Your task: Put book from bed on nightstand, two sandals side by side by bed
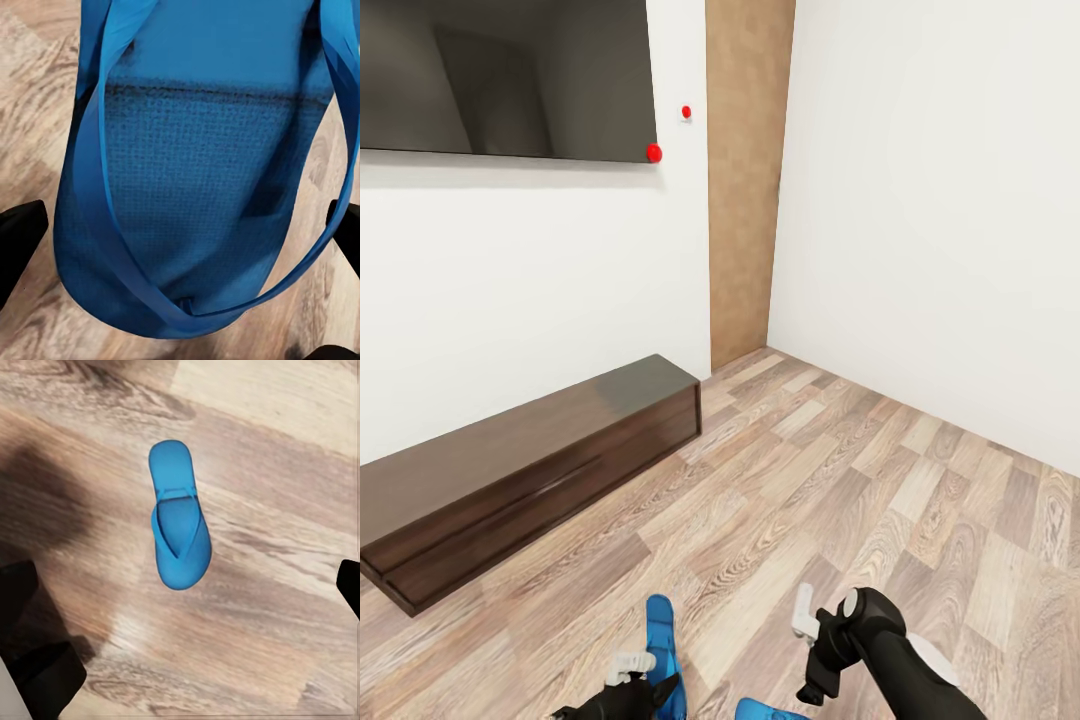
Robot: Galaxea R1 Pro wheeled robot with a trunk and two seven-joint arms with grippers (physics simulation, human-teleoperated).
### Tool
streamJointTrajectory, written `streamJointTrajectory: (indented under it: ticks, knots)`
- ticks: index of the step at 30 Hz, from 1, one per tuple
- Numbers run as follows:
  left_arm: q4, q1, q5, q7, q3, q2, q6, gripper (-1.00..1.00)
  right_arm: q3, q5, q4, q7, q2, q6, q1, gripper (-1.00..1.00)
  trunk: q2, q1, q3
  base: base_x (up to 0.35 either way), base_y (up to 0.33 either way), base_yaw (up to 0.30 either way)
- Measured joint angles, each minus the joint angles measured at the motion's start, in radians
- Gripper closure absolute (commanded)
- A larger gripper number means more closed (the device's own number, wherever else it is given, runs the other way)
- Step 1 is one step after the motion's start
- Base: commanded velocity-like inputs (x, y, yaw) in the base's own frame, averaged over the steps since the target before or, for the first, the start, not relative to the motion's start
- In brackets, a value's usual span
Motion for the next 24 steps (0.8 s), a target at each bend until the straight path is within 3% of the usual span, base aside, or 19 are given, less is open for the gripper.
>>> streamJointTrajectory:
  ticks: [2, 4, 7, 8, 9, 10, 12, 15, 17, 21, 24]
  knots:
    - [-0.032, -0.004, 0.0, -0.01, -0.001, 0.021, 0.024, 1.0, -0.001, 0.0, 0.001, 0.0, -0.002, 0.0, 0.0, -1.0, 0.0, 0.0, 0.0, 0.0, 0.0, 0.0]
    - [-0.119, -0.009, 0.0, -0.017, 0.0, 0.058, 0.114, 1.0, -0.001, 0.0, 0.001, 0.0, -0.005, 0.0, 0.0, -1.0, 0.0, 0.0, 0.0, 0.0, 0.0, 0.0]
    - [-0.311, -0.02, -0.005, -0.016, -0.004, 0.139, 0.27, 1.0, -0.001, 0.0, 0.001, 0.0, -0.02, 0.0, 0.001, -1.0, 0.0, 0.0, 0.0, 0.0, 0.0, 0.0]
    - [-0.399, -0.025, -0.004, -0.013, -0.003, 0.18, 0.333, 1.0, -0.001, 0.0, 0.001, 0.0, -0.024, 0.0, 0.001, -1.0, 0.0, 0.0, 0.0, 0.0, 0.0, 0.0]
    - [-0.523, -0.034, -0.003, -0.004, 0.001, 0.239, 0.417, 1.0, -0.001, 0.0, 0.001, 0.0, -0.027, 0.0, 0.0, -1.0, 0.0, 0.0, 0.0, 0.0, 0.0, 0.0]
    - [-0.567, -0.035, -0.005, 0.001, 0.006, 0.26, 0.444, 1.0, -0.001, 0.0, 0.001, 0.0, -0.028, 0.0, 0.001, -1.0, 0.0, 0.0, 0.0, 0.0, 0.0, 0.0]
    - [-0.68, -0.051, -0.001, 0.015, 0.055, 0.305, 0.53, 1.0, -0.001, 0.0, 0.001, 0.0, -0.03, -0.001, 0.0, -1.0, 0.0, 0.0, 0.0, 0.0, 0.0, 0.0]
    - [-0.741, -0.072, -0.003, 0.023, 0.154, 0.323, 0.607, 1.0, -0.001, 0.0, 0.002, 0.0, -0.03, 0.0, 0.0, -1.0, 0.0, 0.0, 0.0, 0.0, 0.0, 0.0]
    - [-0.761, -0.091, -0.004, 0.024, 0.2, 0.323, 0.638, 1.0, -0.001, 0.0, 0.002, 0.0, -0.03, 0.001, 0.0, -1.0, 0.0, 0.0, 0.0, 0.0, 0.0, 0.0]
    - [-0.797, -0.137, -0.004, 0.023, 0.226, 0.315, 0.654, 1.0, -0.001, 0.0, 0.002, 0.0, -0.03, 0.0, 0.0, -1.0, 0.0, 0.0, 0.0, 0.0, 0.0, 0.0]
    - [-0.872, -0.148, -0.013, 0.026, 0.228, 0.297, 0.656, 1.0, -0.001, 0.0, 0.002, 0.0, -0.03, 0.001, 0.001, -1.0, 0.0, 0.0, 0.0, 0.0, 0.0, 0.0]
